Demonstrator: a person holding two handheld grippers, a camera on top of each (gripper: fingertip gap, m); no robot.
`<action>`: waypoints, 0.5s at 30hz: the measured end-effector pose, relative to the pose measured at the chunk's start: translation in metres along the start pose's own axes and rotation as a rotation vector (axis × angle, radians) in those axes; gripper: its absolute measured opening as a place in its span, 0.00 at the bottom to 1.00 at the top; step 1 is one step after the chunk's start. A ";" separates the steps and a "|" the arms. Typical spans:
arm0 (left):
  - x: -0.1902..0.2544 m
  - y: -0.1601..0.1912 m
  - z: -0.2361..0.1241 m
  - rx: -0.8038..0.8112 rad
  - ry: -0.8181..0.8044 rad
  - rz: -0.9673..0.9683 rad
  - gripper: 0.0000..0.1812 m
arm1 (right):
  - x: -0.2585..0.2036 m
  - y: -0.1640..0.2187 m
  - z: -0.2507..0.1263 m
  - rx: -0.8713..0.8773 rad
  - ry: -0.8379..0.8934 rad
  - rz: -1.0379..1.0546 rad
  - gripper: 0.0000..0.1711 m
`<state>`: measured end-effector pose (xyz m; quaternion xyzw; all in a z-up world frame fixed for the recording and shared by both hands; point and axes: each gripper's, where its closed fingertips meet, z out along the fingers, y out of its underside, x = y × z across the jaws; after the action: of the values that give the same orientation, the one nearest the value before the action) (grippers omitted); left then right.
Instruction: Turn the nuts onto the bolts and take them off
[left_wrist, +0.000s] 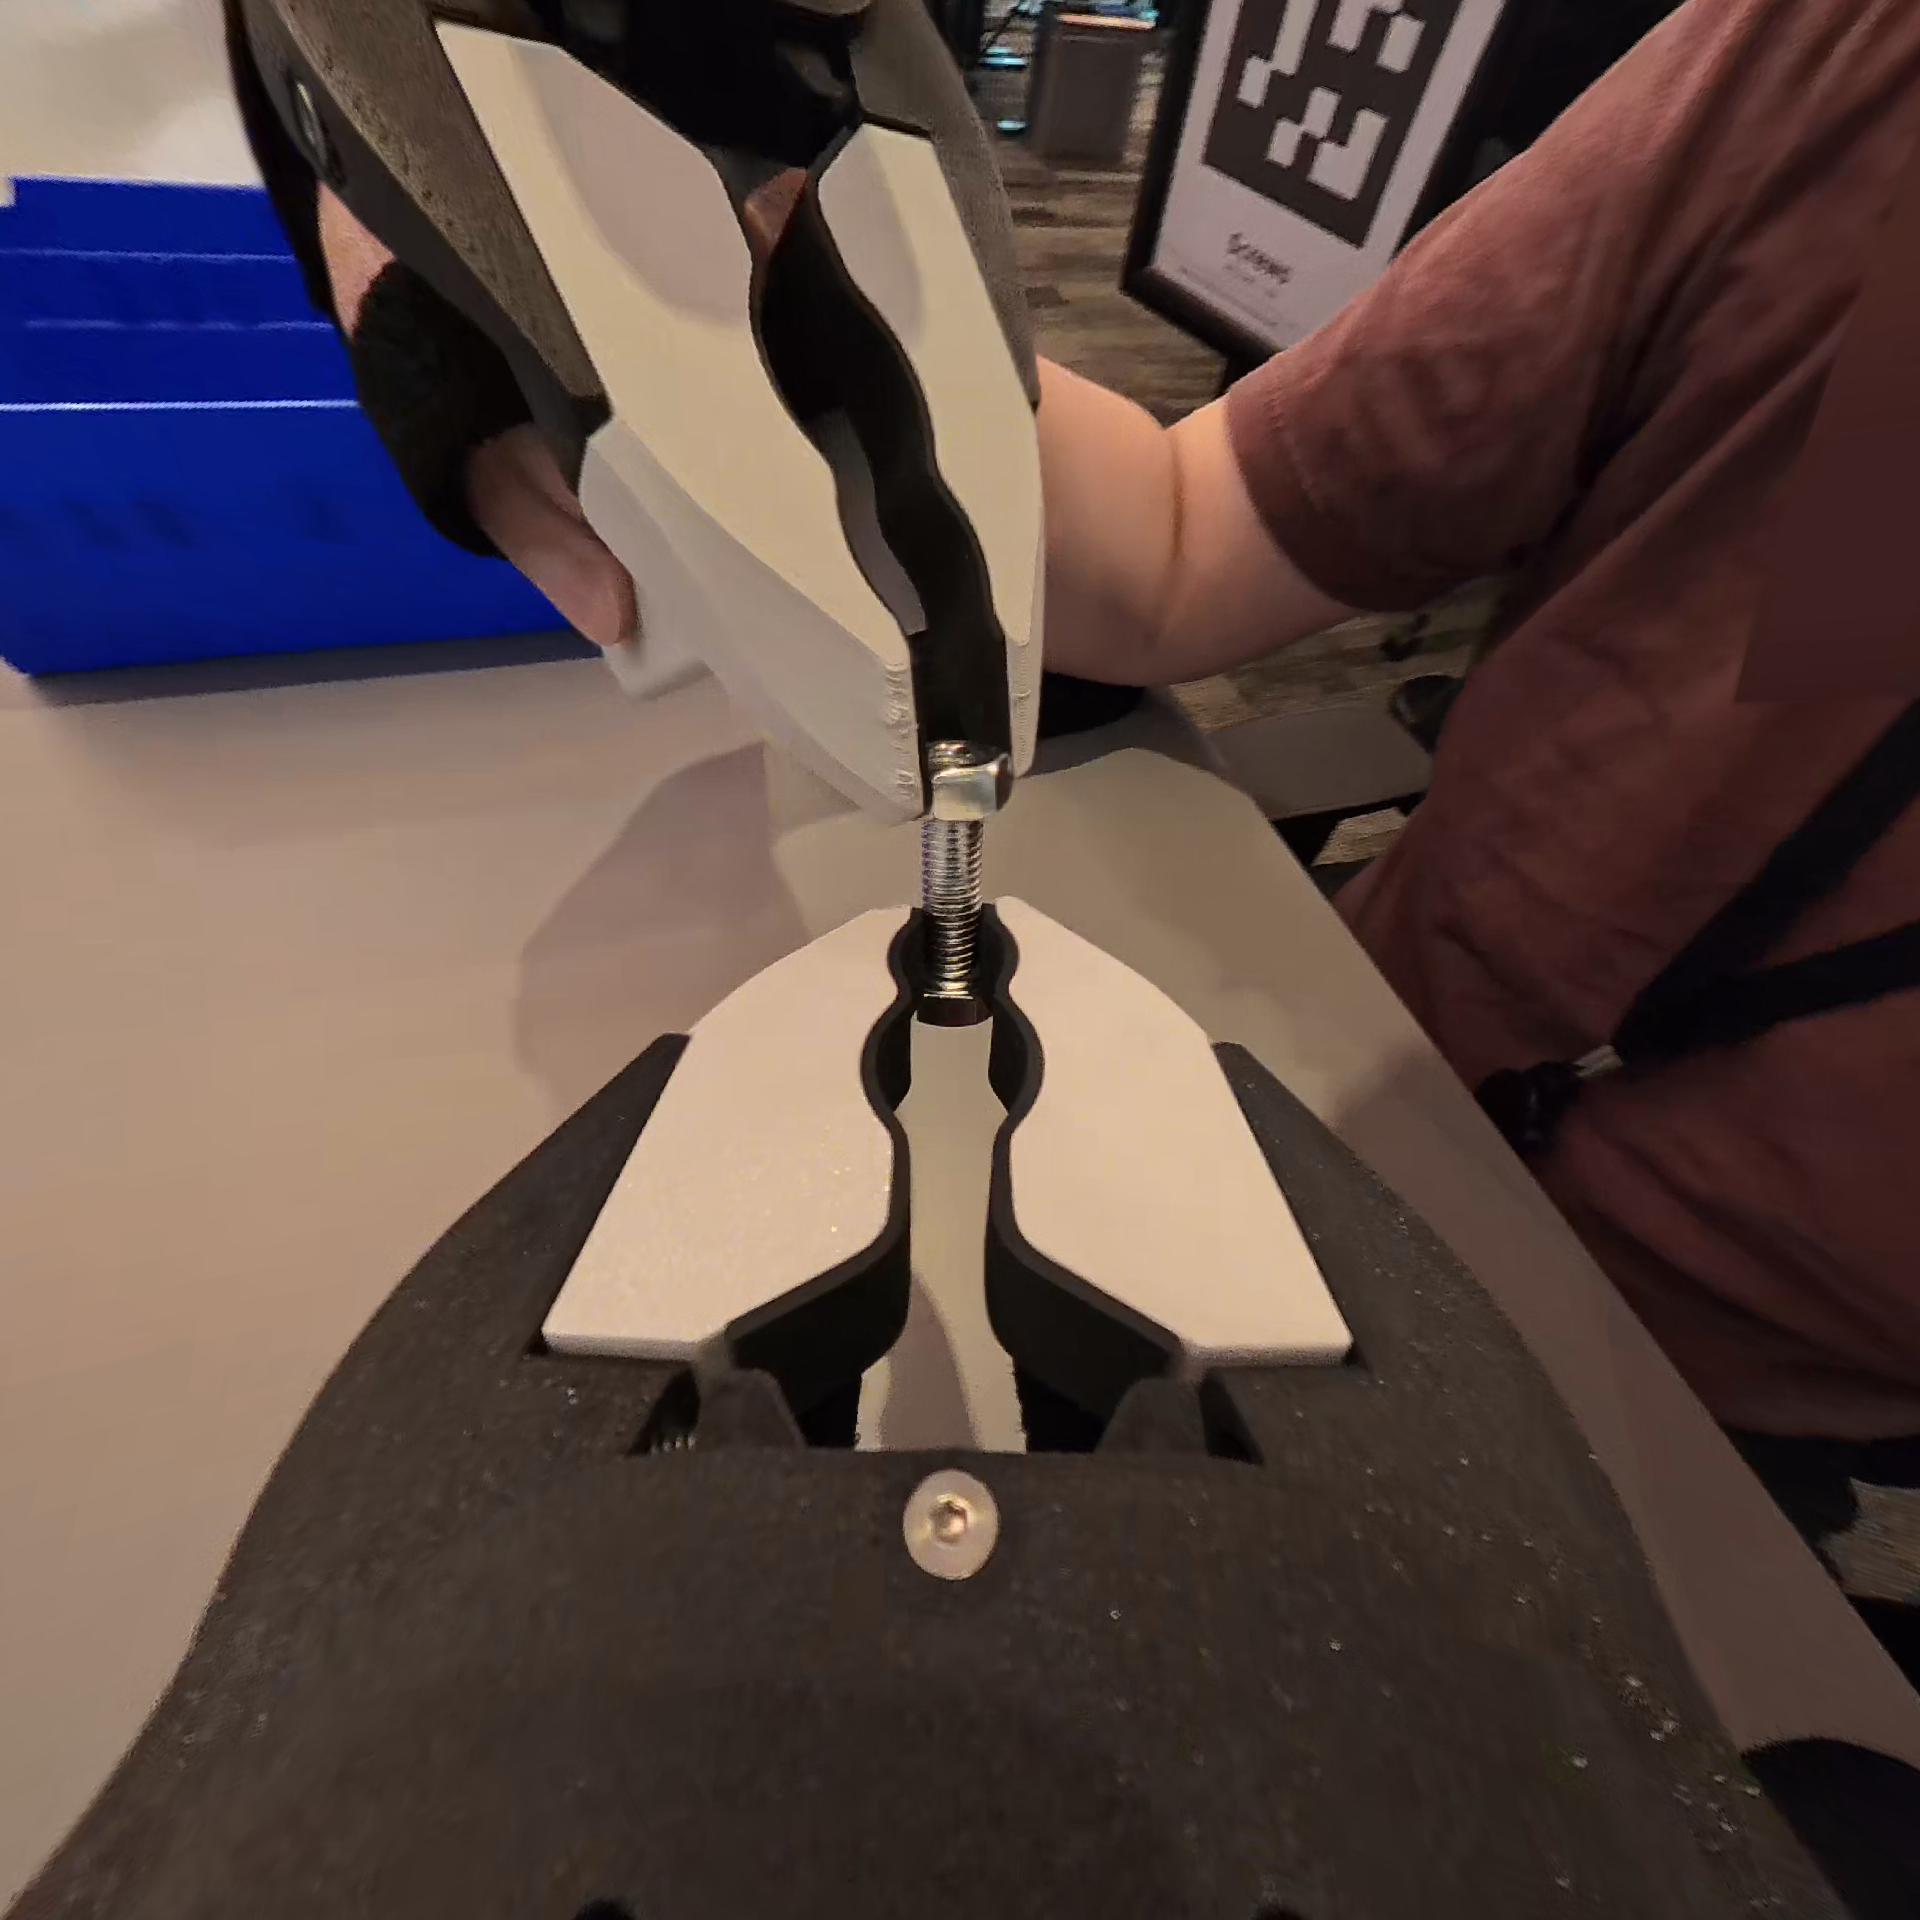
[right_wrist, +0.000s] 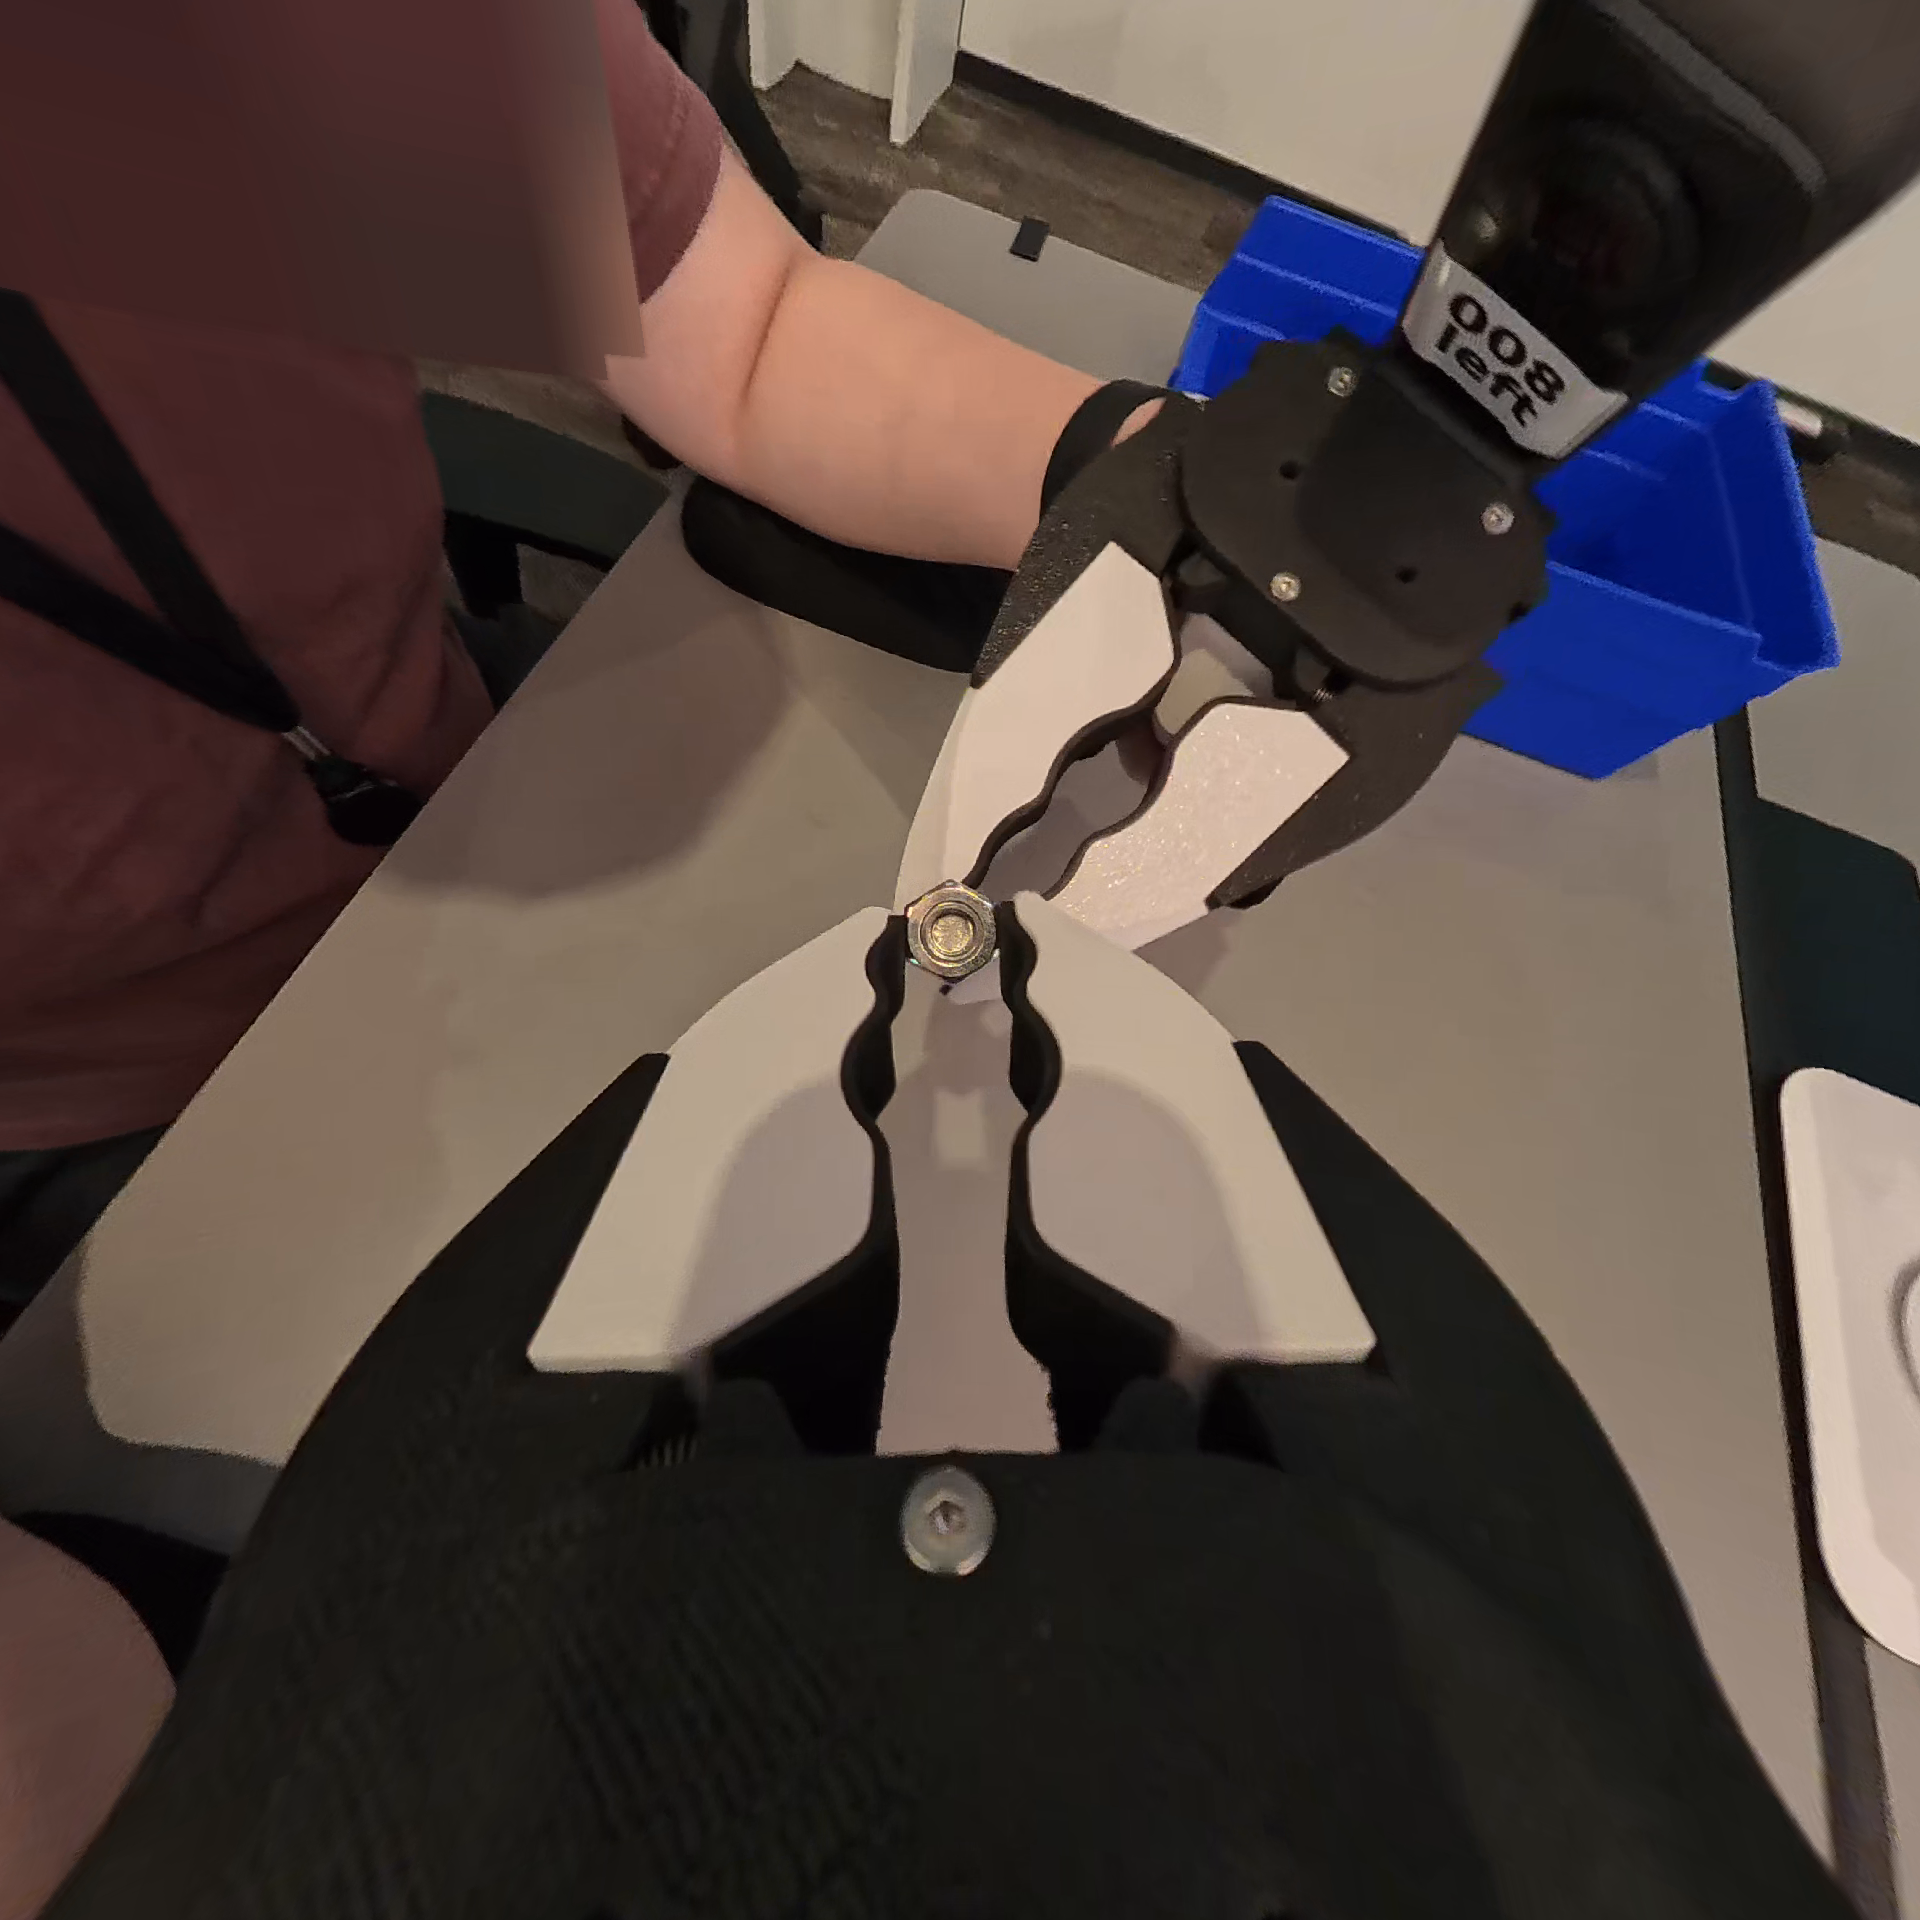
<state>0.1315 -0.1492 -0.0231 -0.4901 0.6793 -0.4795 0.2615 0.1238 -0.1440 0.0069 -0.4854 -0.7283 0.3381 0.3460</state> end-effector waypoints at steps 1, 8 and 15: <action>0.002 0.000 0.001 0.003 0.017 -0.007 0.05 | 0.001 0.000 0.001 -0.016 0.015 -0.010 0.11; -0.036 0.003 -0.012 -0.029 -0.224 -0.060 0.05 | 0.038 0.016 -0.007 -0.126 0.209 0.250 0.11; -0.068 0.015 -0.022 -0.195 -0.523 -0.038 0.05 | 0.062 0.035 -0.008 -0.095 0.252 0.503 0.11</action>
<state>0.1326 -0.0775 -0.0357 -0.6327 0.6224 -0.2738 0.3706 0.1292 -0.0737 -0.0072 -0.7047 -0.5513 0.3157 0.3159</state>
